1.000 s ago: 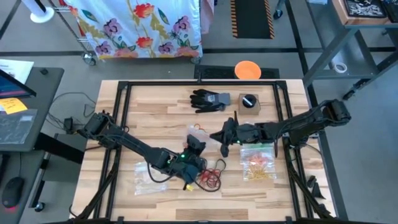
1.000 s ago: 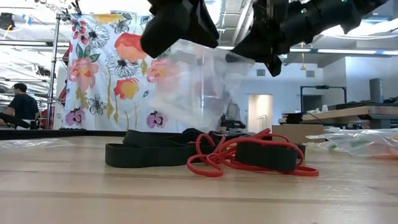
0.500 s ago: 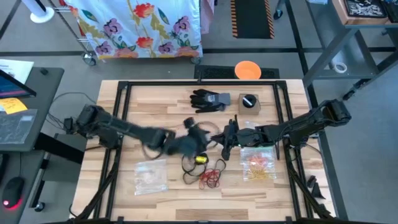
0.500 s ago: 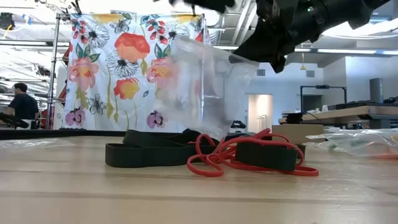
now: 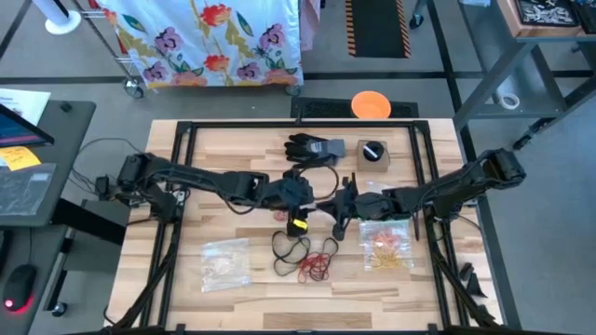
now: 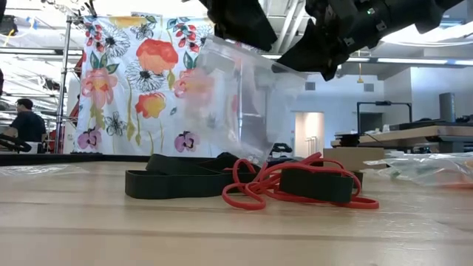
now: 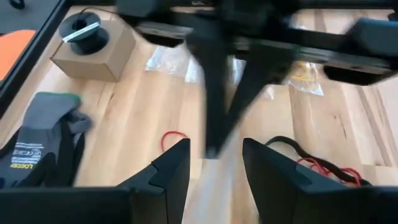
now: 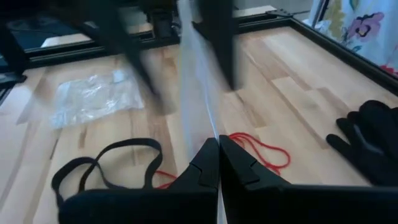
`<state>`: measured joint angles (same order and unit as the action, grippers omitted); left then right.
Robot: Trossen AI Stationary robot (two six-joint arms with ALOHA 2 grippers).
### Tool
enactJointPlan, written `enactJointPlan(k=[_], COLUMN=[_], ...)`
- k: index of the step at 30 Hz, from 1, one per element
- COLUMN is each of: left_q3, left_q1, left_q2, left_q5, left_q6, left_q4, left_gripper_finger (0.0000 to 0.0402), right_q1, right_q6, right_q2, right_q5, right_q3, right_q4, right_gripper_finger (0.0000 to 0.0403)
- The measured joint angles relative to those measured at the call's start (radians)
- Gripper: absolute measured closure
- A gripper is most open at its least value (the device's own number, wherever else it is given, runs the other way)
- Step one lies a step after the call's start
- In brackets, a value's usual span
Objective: Sort rubber bands
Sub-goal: Open the top transparent zip bag
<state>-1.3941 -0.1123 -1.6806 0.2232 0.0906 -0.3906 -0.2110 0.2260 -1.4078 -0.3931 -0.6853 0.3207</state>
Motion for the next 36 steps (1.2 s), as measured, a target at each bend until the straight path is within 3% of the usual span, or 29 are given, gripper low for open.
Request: enactJointPlan(k=[9, 13, 19, 28, 32, 36], left_q3=[0.000, 0.000, 0.000, 0.000, 0.000, 0.000], left_q1=[0.003, 0.000, 0.002, 0.001, 0.001, -0.006], left_q2=[-0.006, -0.007, -0.007, -0.007, -0.007, -0.007], left_q5=[-0.027, 0.044, 0.014, 0.052, 0.112, 0.109], left_q6=[-0.006, -0.007, 0.009, 0.053, 0.044, -0.006], left_q4=[-0.049, -0.067, -0.110, -0.181, -0.153, -0.092], left_gripper_finger=[0.0256, 0.0256, 0.0256, 0.0256, 0.0281, 0.0329], right_q1=[-0.023, -0.022, -0.023, -0.023, -0.023, -0.023], right_q6=[-0.032, -0.041, -0.044, -0.040, -0.033, -0.033], right_q2=[-0.003, -0.003, -0.003, -0.003, -0.003, -0.003], right_q5=[0.000, 0.001, 0.000, 0.000, 0.000, -0.001], right_q3=[0.000, 0.000, 0.000, 0.000, 0.000, 0.000], right_q4=[0.013, 0.018, 0.017, 0.034, 0.030, 0.019], right_gripper_finger=[0.0403, 0.0403, 0.0403, 0.0403, 0.0403, 0.0403])
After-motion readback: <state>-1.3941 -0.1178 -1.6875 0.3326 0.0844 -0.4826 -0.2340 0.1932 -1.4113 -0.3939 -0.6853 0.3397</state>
